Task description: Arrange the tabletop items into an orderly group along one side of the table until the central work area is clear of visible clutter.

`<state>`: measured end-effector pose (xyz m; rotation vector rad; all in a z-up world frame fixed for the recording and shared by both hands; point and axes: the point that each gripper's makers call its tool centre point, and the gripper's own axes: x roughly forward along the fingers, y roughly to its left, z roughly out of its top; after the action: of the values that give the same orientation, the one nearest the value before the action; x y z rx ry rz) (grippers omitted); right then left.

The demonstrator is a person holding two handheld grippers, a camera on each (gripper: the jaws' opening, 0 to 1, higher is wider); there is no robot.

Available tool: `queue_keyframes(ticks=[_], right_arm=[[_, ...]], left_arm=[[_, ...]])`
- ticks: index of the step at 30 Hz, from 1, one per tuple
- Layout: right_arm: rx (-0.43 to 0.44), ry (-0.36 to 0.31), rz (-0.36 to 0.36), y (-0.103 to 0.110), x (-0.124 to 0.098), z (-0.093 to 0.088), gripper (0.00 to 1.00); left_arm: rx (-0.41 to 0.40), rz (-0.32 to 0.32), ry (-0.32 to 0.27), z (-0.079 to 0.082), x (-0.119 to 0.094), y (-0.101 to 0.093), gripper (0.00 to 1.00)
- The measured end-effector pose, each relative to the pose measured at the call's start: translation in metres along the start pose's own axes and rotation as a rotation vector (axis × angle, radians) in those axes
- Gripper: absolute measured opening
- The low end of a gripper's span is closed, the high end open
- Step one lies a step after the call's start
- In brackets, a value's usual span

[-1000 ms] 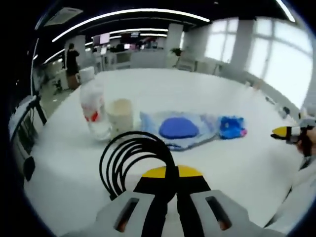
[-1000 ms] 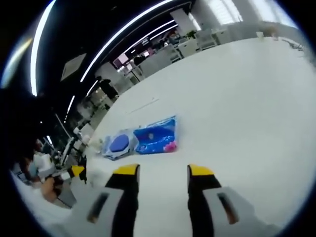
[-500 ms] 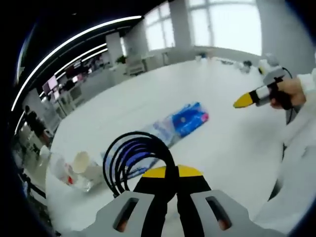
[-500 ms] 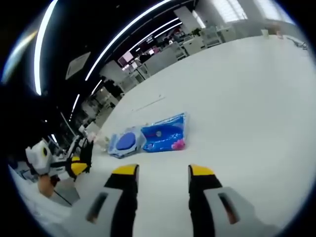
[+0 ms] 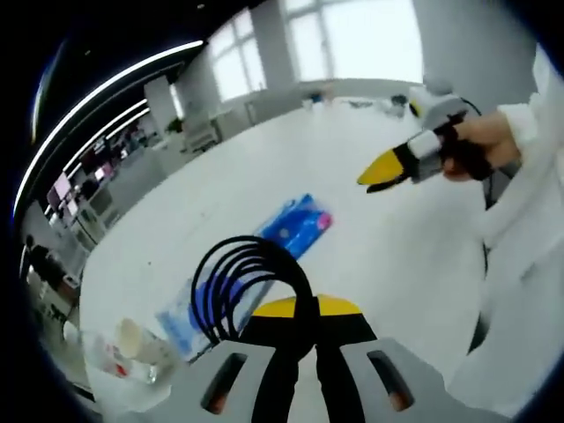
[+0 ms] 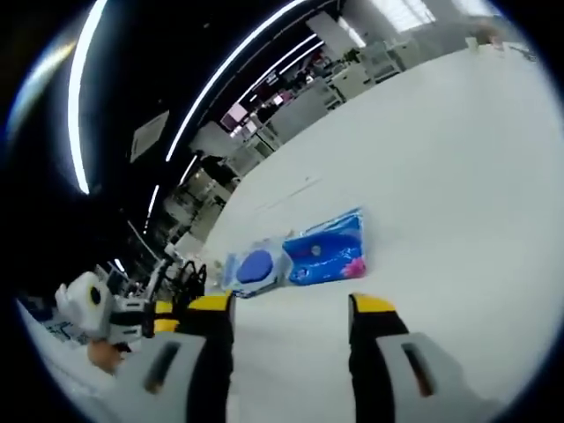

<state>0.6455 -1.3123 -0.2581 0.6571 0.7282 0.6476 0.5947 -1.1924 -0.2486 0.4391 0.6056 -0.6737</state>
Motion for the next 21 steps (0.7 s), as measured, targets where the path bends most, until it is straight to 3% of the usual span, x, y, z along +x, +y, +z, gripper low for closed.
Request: queue_keyframes(ticks=[4, 7, 15, 21], right_arm=[[0.111, 0.037, 0.141, 0.04, 0.015, -0.007, 0.67], [0.114, 0.06, 0.188, 0.056, 0.022, -0.011, 0.68], [0.089, 0.124, 0.208, 0.072, 0.039, -0.022, 0.65], [0.073, 0.159, 0.188, 0.072, 0.044, -0.03, 0.54]], left_arm=[[0.066, -0.01, -0.005, 0.008, 0.001, -0.008, 0.0], [0.121, -0.019, -0.003, 0.011, 0.003, -0.013, 0.0], [0.217, -0.046, -0.02, 0.02, 0.003, -0.024, 0.0], [0.266, -0.084, -0.029, 0.022, 0.004, -0.032, 0.0]])
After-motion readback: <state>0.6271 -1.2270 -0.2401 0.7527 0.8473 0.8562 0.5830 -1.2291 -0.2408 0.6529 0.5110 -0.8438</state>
